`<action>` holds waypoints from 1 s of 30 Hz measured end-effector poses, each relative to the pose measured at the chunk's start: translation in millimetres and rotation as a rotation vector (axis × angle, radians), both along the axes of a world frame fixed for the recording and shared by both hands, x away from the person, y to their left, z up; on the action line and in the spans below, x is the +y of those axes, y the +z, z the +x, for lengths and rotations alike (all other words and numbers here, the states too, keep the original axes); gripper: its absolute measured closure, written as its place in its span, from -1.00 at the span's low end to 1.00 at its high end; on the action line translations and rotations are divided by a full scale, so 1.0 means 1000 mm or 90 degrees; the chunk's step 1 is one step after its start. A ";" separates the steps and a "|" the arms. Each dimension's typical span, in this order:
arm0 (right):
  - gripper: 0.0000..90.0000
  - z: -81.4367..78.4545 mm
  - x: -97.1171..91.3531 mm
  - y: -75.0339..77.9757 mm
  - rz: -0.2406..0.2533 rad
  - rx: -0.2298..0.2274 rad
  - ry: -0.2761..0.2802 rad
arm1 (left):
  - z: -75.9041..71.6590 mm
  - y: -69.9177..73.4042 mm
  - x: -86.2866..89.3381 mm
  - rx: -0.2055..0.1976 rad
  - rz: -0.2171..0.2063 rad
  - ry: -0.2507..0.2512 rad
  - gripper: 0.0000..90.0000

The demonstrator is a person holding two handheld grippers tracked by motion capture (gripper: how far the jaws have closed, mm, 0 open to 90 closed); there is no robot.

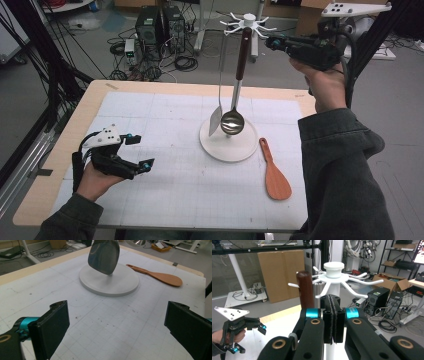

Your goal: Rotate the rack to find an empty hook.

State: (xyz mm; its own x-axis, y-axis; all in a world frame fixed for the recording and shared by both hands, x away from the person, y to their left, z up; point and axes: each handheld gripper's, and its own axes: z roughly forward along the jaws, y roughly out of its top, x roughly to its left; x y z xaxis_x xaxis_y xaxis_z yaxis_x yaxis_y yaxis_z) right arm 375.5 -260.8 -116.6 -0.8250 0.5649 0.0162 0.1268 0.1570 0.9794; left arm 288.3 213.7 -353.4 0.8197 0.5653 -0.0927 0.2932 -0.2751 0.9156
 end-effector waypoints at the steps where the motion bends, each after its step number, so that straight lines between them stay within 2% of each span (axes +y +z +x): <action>1: 1.00 -0.001 0.001 0.001 -0.001 0.001 -0.001 | 0.000 0.000 0.000 -0.001 0.000 0.001 -0.86; 19: 1.00 -0.016 0.021 0.011 -0.026 -0.019 0.008 | -0.001 0.001 0.001 -0.007 -0.002 0.006 -0.86; 30: 1.00 -0.017 0.037 0.012 -0.042 -0.026 0.022 | -0.002 0.001 0.001 -0.006 -0.004 0.006 -0.86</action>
State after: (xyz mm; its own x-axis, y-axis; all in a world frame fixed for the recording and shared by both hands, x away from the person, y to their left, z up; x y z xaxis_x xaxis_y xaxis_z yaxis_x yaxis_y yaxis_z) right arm 358.5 -223.8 -104.6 -0.8434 0.5346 -0.0540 0.0801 0.2243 0.9712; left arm 286.6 215.0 -351.9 0.8149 0.5729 -0.0880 0.2865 -0.2663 0.9203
